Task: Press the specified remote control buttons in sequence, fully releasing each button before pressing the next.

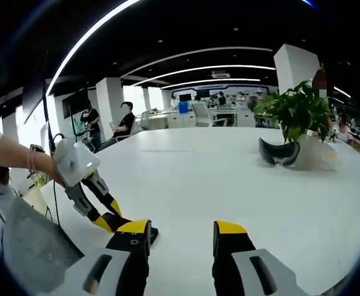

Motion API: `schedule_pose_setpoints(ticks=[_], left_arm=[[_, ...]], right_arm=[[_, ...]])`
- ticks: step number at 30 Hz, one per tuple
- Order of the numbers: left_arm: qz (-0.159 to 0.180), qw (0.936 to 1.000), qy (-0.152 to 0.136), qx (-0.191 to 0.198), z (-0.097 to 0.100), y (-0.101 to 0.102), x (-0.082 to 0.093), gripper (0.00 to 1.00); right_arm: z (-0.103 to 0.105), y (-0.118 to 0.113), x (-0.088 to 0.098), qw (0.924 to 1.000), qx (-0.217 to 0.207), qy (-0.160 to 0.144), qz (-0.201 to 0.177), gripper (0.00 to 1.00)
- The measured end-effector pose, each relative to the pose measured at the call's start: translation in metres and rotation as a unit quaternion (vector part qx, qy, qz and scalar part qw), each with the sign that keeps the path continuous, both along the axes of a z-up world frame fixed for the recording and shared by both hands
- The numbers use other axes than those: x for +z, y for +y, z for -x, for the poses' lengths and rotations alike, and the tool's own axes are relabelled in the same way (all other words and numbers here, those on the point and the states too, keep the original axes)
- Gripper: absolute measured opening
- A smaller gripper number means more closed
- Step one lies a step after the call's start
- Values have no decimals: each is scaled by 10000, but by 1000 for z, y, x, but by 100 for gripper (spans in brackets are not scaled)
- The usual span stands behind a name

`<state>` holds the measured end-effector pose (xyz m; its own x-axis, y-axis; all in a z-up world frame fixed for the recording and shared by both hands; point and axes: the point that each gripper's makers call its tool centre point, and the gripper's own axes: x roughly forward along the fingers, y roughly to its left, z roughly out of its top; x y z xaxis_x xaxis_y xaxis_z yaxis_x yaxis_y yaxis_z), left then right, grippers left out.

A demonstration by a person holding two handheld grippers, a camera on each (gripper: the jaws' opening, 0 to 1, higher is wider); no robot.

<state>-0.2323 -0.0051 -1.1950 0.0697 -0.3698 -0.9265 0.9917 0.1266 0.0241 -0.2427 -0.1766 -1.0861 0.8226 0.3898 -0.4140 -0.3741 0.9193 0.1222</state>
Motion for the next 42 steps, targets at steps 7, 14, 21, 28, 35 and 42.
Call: schedule_pose_setpoints(ticks=[7,14,21,28,35,42], left_arm=[[-27,10000,6,-24,6,-1,0,23],[-18,10000,4,-49,12,-1,0,23],[10,10000,4,-76,18,-2,0,23],[6,9999,3,-104,23,-3,0,23],[51,9999,-3,-130,31,-5,0,23],[74,9999,0,-121,35,-7,0,23]], right_arm=[[1,0,-5,9999,52,99,65,35],[3,1,-6,9999,76,130,76,35],[3,4,-8,9997,144,176,123,34],[4,4,-13,9992,172,320,145,33],[6,6,-18,9985,268,440,193,32],[10,12,-29,9960,394,807,33,32]])
